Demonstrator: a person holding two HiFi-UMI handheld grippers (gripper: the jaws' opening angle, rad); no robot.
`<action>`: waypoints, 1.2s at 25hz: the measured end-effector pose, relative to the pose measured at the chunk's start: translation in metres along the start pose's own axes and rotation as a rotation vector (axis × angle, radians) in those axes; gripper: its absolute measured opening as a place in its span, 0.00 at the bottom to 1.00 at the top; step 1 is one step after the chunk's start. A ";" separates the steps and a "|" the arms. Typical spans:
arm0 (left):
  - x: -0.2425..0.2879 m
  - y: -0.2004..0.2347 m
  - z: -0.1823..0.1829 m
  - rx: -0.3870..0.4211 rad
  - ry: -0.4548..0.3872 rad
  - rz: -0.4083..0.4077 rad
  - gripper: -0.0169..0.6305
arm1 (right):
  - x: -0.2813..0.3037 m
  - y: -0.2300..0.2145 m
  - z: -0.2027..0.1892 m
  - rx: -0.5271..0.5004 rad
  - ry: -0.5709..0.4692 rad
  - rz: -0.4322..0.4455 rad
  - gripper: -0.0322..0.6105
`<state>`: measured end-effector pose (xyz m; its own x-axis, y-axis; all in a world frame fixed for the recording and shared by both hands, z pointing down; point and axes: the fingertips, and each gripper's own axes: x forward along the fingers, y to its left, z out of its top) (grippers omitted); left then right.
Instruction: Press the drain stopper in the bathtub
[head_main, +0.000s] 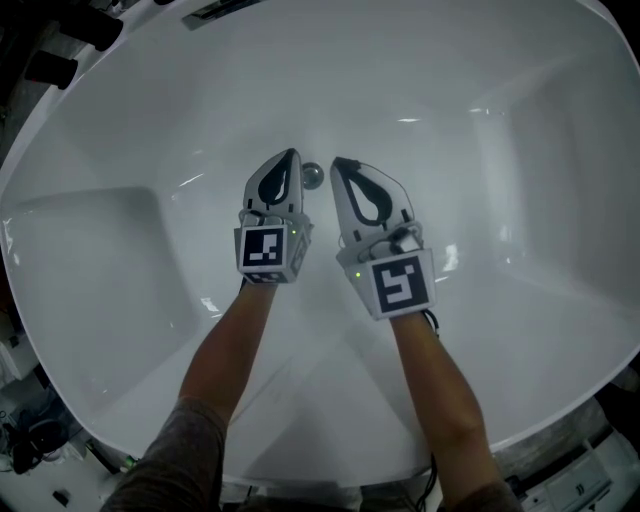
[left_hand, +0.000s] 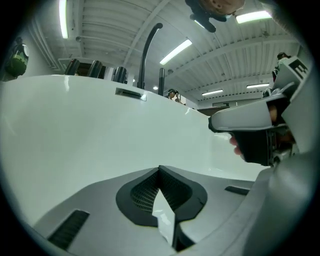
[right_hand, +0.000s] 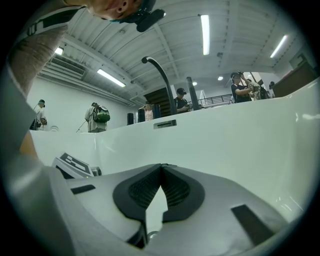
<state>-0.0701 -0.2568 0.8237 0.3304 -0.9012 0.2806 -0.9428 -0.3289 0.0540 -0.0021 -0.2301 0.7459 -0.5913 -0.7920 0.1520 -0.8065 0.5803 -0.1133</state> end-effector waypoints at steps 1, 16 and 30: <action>0.004 0.001 -0.007 -0.014 0.018 0.001 0.03 | 0.000 0.000 -0.001 0.004 0.003 -0.001 0.05; 0.047 0.029 -0.129 -0.142 0.391 0.033 0.03 | 0.003 0.012 -0.017 0.011 0.052 0.017 0.05; 0.047 0.018 -0.229 -0.222 0.736 0.026 0.03 | -0.001 0.002 -0.035 0.047 0.089 -0.011 0.05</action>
<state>-0.0816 -0.2404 1.0568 0.2671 -0.4620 0.8457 -0.9622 -0.1755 0.2081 -0.0028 -0.2218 0.7798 -0.5815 -0.7773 0.2401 -0.8135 0.5602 -0.1565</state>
